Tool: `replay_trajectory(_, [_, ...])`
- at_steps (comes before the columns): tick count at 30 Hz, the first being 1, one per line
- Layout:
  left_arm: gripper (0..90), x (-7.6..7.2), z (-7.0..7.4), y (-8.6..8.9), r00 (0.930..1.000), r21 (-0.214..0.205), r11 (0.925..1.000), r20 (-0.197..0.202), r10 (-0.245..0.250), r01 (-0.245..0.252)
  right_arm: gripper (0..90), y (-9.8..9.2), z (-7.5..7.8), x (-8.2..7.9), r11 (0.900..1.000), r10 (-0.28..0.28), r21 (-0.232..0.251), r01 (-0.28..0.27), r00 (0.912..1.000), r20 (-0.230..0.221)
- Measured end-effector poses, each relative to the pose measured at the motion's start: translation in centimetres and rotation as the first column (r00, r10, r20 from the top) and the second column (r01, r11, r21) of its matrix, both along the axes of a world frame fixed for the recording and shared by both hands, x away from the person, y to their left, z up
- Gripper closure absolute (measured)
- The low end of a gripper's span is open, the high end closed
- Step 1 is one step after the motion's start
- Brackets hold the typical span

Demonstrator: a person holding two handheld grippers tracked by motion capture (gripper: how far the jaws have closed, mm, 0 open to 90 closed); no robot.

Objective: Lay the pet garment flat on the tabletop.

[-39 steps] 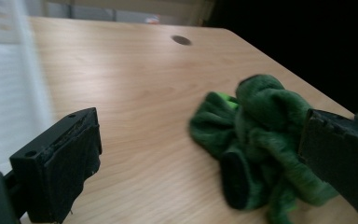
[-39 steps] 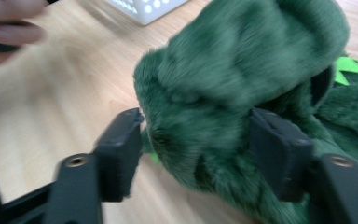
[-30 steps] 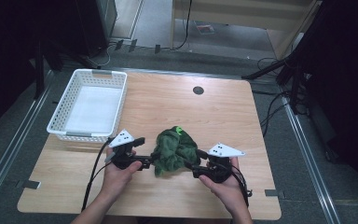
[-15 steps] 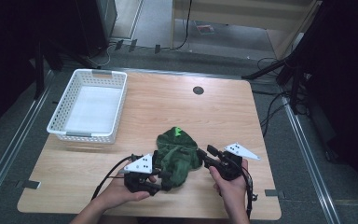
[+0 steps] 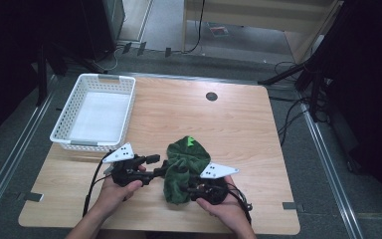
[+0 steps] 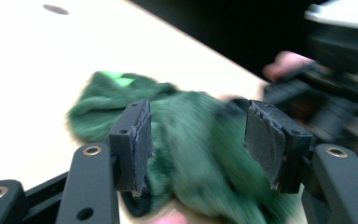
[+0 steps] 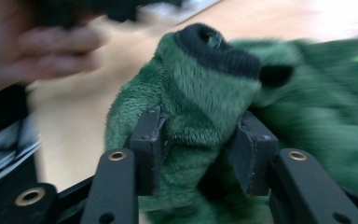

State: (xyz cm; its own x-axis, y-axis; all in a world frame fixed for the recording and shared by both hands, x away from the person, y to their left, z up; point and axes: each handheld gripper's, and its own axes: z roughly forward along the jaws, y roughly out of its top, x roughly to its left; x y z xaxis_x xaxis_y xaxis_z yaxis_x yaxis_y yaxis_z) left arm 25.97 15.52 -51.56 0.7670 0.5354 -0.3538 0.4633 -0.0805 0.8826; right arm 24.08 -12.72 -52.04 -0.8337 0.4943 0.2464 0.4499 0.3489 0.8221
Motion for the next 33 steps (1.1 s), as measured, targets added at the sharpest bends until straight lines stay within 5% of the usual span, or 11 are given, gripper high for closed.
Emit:
replay_trajectory(7, [52.9,-0.8,-0.7,-2.1,0.9915,0.050,0.9904,-0.029,-0.127,0.128,49.9,0.3,-0.4,-1.0,0.9738,0.222,-0.046,-0.223,0.9749,-0.010])
replay_trajectory(13, [53.4,-1.4,-1.2,-2.7,0.9300,0.101,0.9248,-0.068,-0.361,0.367,44.4,-3.5,0.4,-0.1,0.9750,0.221,0.026,-0.221,0.9743,-0.042])
replay_trajectory(14, [50.5,-1.7,-0.8,-2.6,0.9024,0.081,0.8989,-0.050,-0.428,0.431,44.0,-5.6,0.6,0.7,0.9896,0.120,0.084,-0.117,0.9919,-0.040])
replay_trajectory(16, [45.9,-1.8,-0.4,-2.2,0.8841,0.059,0.8821,-0.027,-0.467,0.467,43.4,-7.0,0.7,1.7,0.9909,-0.066,0.115,0.070,0.9972,-0.036])
replay_trajectory(18, [42.5,-1.6,-0.1,-1.7,0.8996,0.018,0.8995,-0.008,-0.437,0.437,43.7,-7.5,0.5,2.5,0.9627,-0.261,0.061,0.263,0.9644,-0.041])
replay_trajectory(20, [38.7,-1.0,-0.1,-1.1,0.9440,-0.041,0.9433,-0.007,-0.330,0.329,44.6,-7.3,0.0,3.1,0.9204,-0.391,-0.013,0.391,0.9181,-0.067])
replay_trajectory(21, [38.5,-1.0,-0.1,-1.1,0.9440,-0.041,0.9433,-0.007,-0.330,0.329,45.5,-7.2,-0.3,3.3,0.9150,-0.403,-0.014,0.403,0.9108,-0.090])
replay_trajectory(22, [38.8,-0.3,-0.2,-0.6,0.9862,-0.044,0.9855,-0.017,-0.165,0.164,45.7,-7.0,-0.6,3.4,0.9169,-0.397,-0.011,0.399,0.9102,-0.117])
replay_trajectory(23, [38.8,0.0,-0.3,-0.6,0.9968,-0.012,0.9972,-0.029,-0.074,0.074,46.6,-6.6,-0.9,3.4,0.9208,-0.389,-0.016,0.390,0.9131,-0.123])
replay_trajectory(27, [40.5,1.1,-1.7,-1.5,0.9871,0.159,0.9818,-0.105,0.121,-0.103,52.7,-5.0,-1.3,3.2,0.9374,-0.348,-0.044,0.345,0.9298,-0.119])
replay_trajectory(33, [61.7,1.0,-2.8,-3.2,0.9834,0.289,0.9564,-0.158,0.089,-0.040,72.7,-3.6,-1.8,2.9,0.9423,-0.325,-0.118,0.314,0.9407,-0.097])
